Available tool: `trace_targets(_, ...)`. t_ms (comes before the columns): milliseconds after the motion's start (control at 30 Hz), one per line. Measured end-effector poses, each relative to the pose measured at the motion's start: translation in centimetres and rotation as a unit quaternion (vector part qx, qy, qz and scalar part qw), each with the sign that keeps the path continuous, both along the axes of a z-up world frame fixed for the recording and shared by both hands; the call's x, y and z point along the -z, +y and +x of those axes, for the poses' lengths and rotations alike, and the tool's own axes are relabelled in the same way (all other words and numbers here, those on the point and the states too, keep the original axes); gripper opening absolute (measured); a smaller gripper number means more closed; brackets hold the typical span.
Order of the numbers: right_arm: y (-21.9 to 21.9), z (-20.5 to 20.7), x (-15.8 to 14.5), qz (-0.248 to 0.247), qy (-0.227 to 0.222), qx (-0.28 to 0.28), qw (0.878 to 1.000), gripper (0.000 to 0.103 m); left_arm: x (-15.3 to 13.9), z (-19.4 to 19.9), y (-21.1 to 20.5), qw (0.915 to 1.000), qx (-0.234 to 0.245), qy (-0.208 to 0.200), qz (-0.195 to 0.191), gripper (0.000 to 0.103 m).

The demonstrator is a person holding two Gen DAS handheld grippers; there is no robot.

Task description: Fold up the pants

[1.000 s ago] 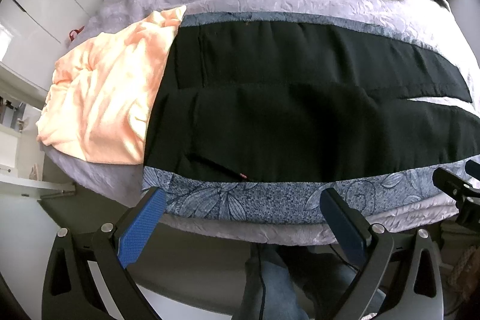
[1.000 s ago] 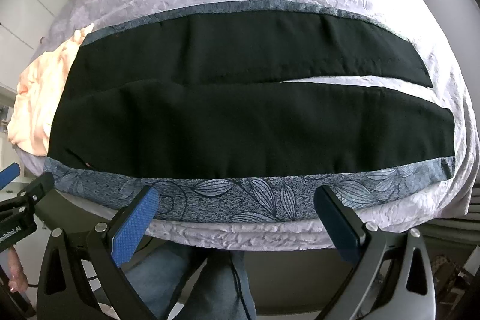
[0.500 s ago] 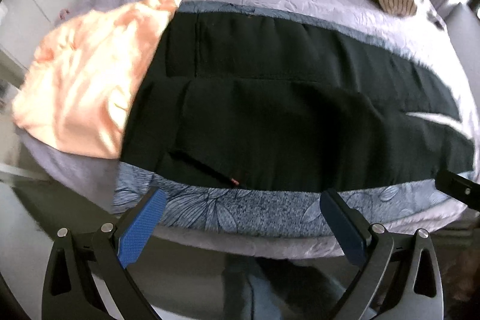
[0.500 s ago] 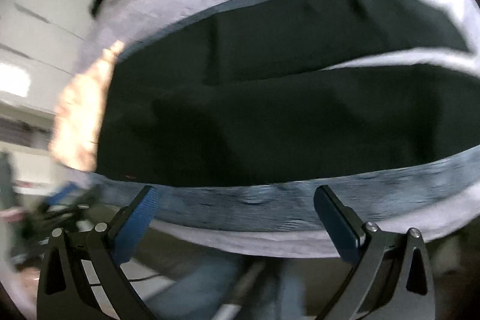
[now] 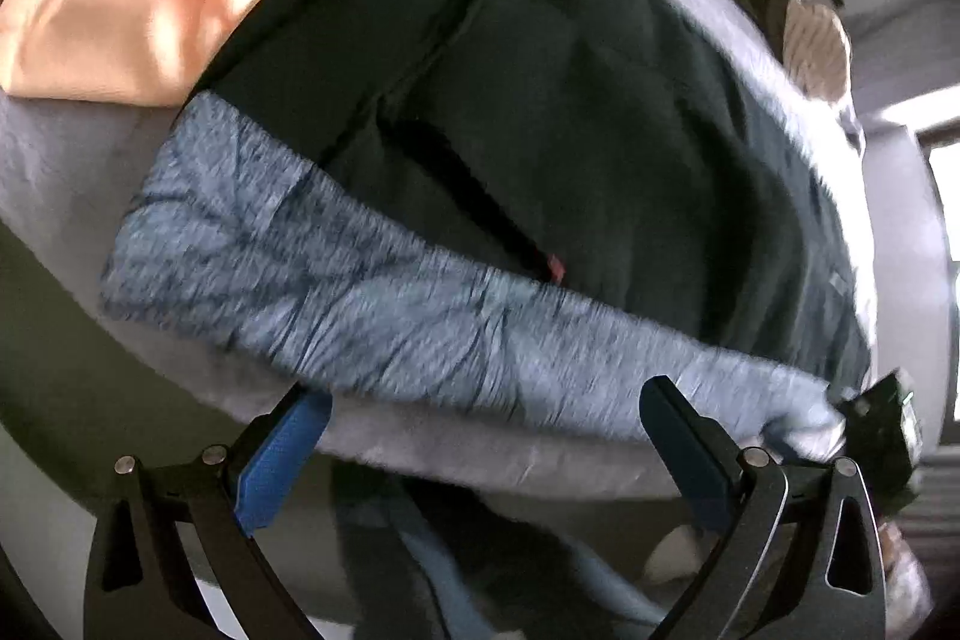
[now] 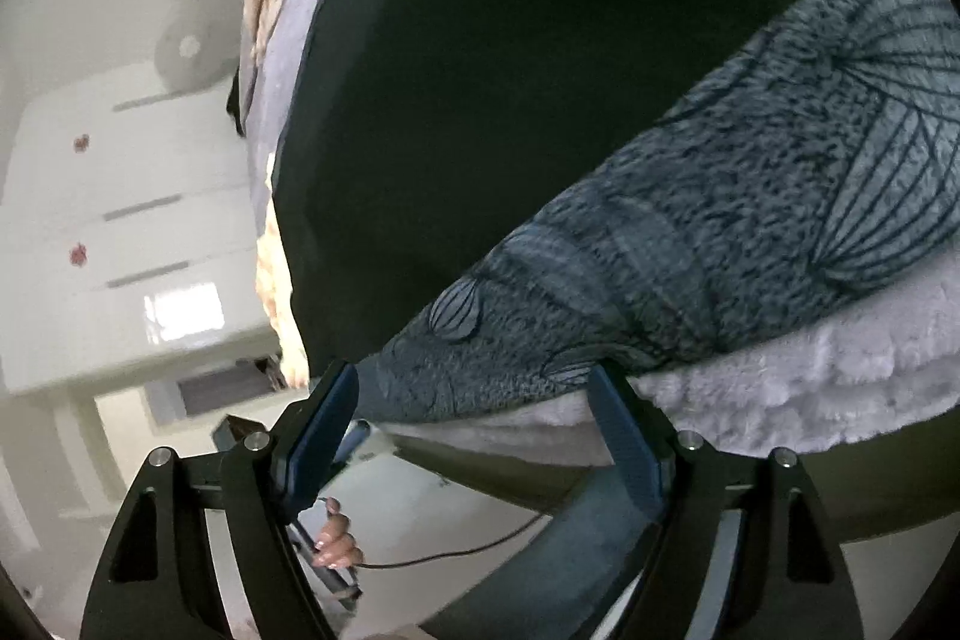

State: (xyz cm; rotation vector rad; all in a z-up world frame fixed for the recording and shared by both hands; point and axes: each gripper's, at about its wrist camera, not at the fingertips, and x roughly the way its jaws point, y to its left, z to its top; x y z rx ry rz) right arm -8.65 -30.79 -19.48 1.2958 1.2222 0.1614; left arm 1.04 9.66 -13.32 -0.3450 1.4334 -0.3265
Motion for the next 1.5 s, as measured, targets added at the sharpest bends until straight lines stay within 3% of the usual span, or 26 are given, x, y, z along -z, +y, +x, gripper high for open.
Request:
trace_targets(200,0.1,-0.2,-0.1,-0.003,-0.004,-0.011,1.0,0.082,-0.7,1.2,-0.1,0.9994,-0.019,-0.013,-0.027,0.103)
trace_targets(367,-0.7,-0.8,0.5,-0.001,0.007,0.0,1.0,0.081,0.9,1.3,0.2,0.9996,-0.025,0.004,-0.009,0.103)
trace_targets(567,-1.2,1.1,-2.5,0.003,-0.065,0.011,0.998,0.081,-1.1,2.1,0.3,0.9981,-0.029,-0.028,-0.047,0.103)
trace_targets(667,-1.0,1.4,-1.2,0.008,-0.045,0.005,0.999,0.081,0.5,2.4,0.1,0.999,-0.034,-0.01,-0.027,0.101)
trace_targets(733,-1.3,0.4,0.2,0.015,-0.027,0.01,0.999,0.068,1.0,2.4,0.3,0.999,-0.044,-0.003,-0.003,0.078)
trace_targets(800,-1.3,-0.3,1.0,0.031,-0.008,0.024,0.999,0.011,1.2,2.3,0.6,0.9988,-0.048,0.005,0.005,0.04)
trace_targets(867,-1.4,-0.6,0.8,0.035,-0.008,0.028,0.999,0.008,0.5,2.5,1.2,0.9986,-0.049,0.008,-0.016,0.021)
trace_targets(1067,-1.8,1.6,-5.7,-0.01,-0.085,-0.006,0.996,0.008,-5.8,4.3,0.3,0.9977,-0.043,-0.051,-0.015,0.02)
trace_targets(1233,-3.2,6.9,-12.0,-0.065,-0.151,-0.036,0.986,0.008,-10.0,8.7,-1.3,0.9938,-0.04,-0.099,-0.03,0.02)
trace_targets(1333,-4.2,11.5,-13.9,-0.095,-0.172,-0.054,0.979,0.008,-11.1,13.0,-3.1,0.9916,-0.021,-0.126,-0.017,0.02)
trace_targets(1467,-5.2,18.9,-14.0,-0.134,-0.172,-0.072,0.973,0.008,-9.8,18.6,-5.6,0.9904,-0.012,-0.137,0.007,0.022)
trace_targets(1500,-5.6,20.5,-13.2,-0.137,-0.163,-0.072,0.974,0.008,-9.0,19.7,-6.0,0.9908,-0.013,-0.134,0.012,0.031)
